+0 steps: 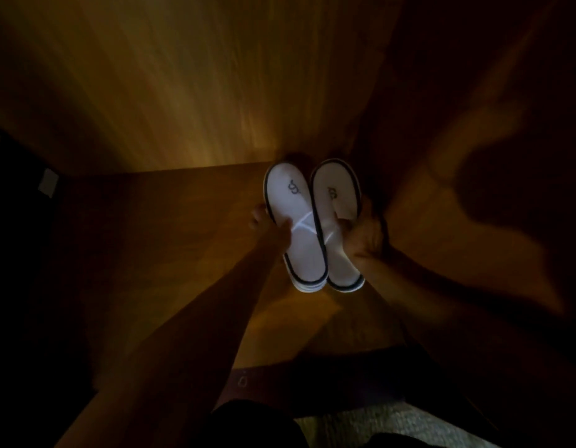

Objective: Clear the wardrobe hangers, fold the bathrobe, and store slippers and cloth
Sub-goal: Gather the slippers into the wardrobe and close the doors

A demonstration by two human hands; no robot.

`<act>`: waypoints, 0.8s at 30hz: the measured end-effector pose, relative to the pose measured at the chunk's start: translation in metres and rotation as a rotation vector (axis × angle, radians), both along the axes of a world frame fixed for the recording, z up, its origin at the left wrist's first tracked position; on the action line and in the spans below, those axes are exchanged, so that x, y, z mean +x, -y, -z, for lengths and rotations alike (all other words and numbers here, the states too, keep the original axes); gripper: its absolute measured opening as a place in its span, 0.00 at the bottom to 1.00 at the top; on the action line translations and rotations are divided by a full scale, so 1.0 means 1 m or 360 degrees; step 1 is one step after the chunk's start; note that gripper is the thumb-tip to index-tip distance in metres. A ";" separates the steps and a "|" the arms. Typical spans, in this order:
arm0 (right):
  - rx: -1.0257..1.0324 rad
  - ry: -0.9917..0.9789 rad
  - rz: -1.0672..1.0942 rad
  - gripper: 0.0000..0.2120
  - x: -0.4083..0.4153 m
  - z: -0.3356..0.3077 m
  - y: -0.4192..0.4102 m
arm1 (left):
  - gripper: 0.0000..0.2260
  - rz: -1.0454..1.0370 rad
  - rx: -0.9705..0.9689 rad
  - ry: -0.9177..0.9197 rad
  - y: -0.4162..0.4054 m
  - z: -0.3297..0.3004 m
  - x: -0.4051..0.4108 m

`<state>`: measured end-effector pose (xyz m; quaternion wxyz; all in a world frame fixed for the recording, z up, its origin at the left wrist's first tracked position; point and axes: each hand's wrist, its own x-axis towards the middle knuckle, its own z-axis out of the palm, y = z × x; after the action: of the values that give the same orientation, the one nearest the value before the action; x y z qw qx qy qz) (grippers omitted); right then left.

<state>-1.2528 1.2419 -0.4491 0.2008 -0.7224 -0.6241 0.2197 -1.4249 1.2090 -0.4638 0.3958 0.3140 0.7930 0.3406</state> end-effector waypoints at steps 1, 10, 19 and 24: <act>0.0036 0.0108 0.0012 0.36 -0.001 0.004 0.001 | 0.36 -0.0001 -0.0128 -0.0120 -0.001 0.001 0.002; 0.0137 0.0041 0.0091 0.32 -0.007 -0.005 -0.007 | 0.37 0.0121 0.0180 0.0191 -0.006 0.006 -0.030; -0.0116 -0.0756 -0.0189 0.29 -0.133 -0.024 0.004 | 0.33 -0.0411 0.0245 0.0025 0.040 0.006 -0.164; -0.0405 -0.0576 -0.0239 0.34 -0.187 0.003 0.023 | 0.23 -0.0461 0.0065 -0.0123 0.061 0.007 -0.194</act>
<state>-1.4400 1.2185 -0.4524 0.1997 -0.6424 -0.5971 0.4369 -1.6189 1.1475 -0.4706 0.3053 0.2173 0.8375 0.3977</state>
